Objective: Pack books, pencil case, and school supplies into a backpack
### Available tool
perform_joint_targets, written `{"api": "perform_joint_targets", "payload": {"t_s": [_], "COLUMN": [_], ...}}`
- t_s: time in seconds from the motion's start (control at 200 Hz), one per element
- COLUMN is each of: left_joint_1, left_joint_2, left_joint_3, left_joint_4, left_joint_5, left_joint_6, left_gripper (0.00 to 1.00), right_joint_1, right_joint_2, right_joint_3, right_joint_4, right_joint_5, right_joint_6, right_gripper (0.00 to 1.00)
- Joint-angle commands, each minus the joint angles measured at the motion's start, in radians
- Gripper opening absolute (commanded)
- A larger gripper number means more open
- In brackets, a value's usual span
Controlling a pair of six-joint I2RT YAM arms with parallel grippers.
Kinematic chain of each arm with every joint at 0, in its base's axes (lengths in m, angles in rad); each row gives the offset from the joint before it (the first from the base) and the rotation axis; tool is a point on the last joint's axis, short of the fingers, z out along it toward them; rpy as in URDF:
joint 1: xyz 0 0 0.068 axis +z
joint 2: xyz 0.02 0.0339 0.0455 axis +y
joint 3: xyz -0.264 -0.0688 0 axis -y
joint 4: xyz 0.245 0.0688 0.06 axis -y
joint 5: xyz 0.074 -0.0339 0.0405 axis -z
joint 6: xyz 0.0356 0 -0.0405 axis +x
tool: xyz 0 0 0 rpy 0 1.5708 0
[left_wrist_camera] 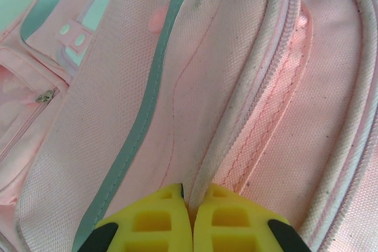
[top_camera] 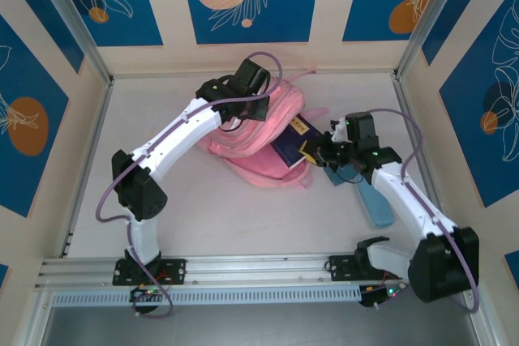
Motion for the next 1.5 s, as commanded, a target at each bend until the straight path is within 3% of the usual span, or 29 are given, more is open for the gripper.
{"api": "perform_joint_targets", "payload": {"t_s": [0.0, 0.375, 0.61, 0.77, 0.86, 0.935, 1.115, 1.335, 1.39, 1.495], "left_joint_1": [0.004, 0.029, 0.045, 0.073, 0.089, 0.102, 0.127, 0.136, 0.137, 0.138], "left_joint_2": [-0.090, -0.120, -0.115, -0.124, -0.127, -0.128, -0.144, -0.164, -0.165, -0.183], "left_joint_3": [0.003, -0.046, -0.049, -0.094, -0.117, -0.130, -0.181, -0.262, -0.287, -0.341], "left_joint_4": [0.091, 0.085, 0.076, 0.116, 0.131, 0.138, 0.162, 0.182, 0.188, 0.213], "left_joint_5": [0.004, 0.019, 0.051, 0.126, 0.154, 0.172, 0.209, 0.283, 0.312, 0.353], "left_joint_6": [-0.025, -0.072, -0.094, -0.150, -0.170, -0.173, -0.181, -0.122, -0.120, -0.134], "left_gripper": [0.00, 0.00, 0.00, 0.00, 0.00, 0.00, 0.00, 0.00, 0.09, 0.43], "right_joint_1": [0.021, 0.115, 0.147, 0.137, 0.131, 0.125, 0.114, 0.068, 0.057, 0.023], "right_joint_2": [0.113, 0.535, 0.718, 0.791, 0.766, 0.718, 0.547, 0.267, 0.191, 0.090], "right_joint_3": [0.050, 0.169, 0.348, 0.393, 0.364, 0.328, 0.180, -0.007, -0.025, 0.029], "right_joint_4": [0.194, 0.456, 0.475, 0.513, 0.521, 0.499, 0.394, 0.111, 0.019, -0.242], "right_joint_5": [-0.057, 0.074, 0.085, 0.040, 0.027, 0.012, 0.032, 0.144, 0.202, 0.307], "right_joint_6": [0.063, 0.176, 0.224, 0.278, 0.285, 0.278, 0.230, 0.111, 0.073, 0.006], "right_gripper": [0.06, 0.07, 0.11, 0.27, 0.42, 0.48, 0.49, 0.48, 0.48, 0.51]}}
